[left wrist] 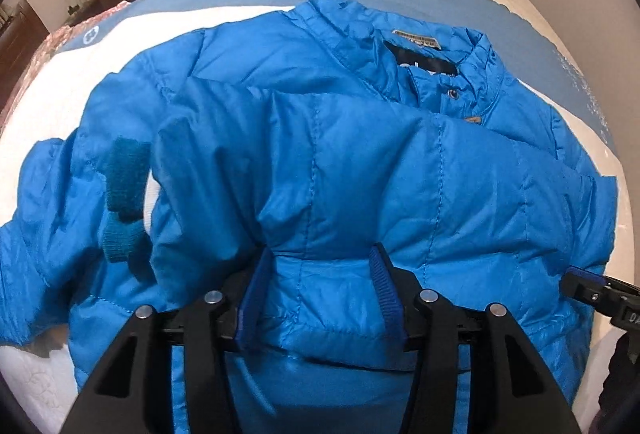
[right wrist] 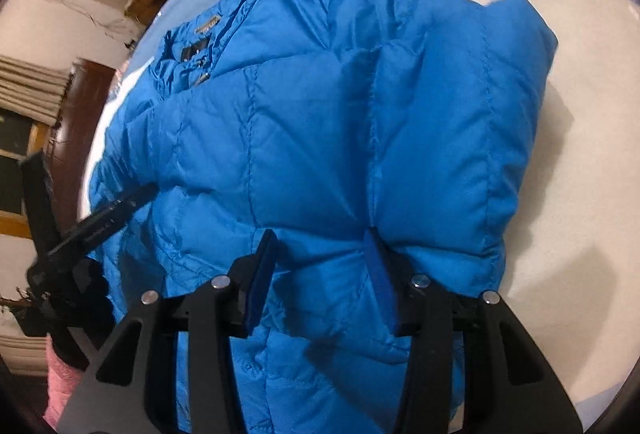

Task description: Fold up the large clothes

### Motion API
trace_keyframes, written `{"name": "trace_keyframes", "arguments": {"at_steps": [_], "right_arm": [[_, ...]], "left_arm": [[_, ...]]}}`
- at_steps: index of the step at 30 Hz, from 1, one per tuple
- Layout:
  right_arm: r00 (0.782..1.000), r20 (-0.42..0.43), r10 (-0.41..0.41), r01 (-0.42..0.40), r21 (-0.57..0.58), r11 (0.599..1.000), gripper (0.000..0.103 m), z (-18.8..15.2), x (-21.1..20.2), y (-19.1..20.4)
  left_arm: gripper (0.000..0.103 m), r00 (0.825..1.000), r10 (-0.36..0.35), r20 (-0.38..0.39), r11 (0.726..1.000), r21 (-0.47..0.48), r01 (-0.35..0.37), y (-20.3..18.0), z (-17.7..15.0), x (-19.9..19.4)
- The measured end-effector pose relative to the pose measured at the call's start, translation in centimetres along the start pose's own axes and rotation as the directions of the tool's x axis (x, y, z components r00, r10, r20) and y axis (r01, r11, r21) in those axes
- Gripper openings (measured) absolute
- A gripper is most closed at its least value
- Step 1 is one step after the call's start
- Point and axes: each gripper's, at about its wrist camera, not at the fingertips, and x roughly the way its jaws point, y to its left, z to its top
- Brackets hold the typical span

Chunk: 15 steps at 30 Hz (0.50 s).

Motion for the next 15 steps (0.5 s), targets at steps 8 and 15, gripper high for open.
{"name": "trace_keyframes", "arguments": {"at_steps": [8,15], "right_arm": [[0.994,0.110,-0.005,0.012,-0.055,0.998,0.057,-2.4,-5.6,3.4],[0.994,0.068,-0.090,0.091,-0.023,0.996,0.057,-3.0,-3.9,3.8]], "left_arm": [[0.053,0.994,-0.013,0.108,0.987,-0.159,0.030,9.9,-3.3,-8.5],[0.054,0.964,0.263,0.043,0.877,-0.427,-0.220,27.1,-10.7,-12.2]]}}
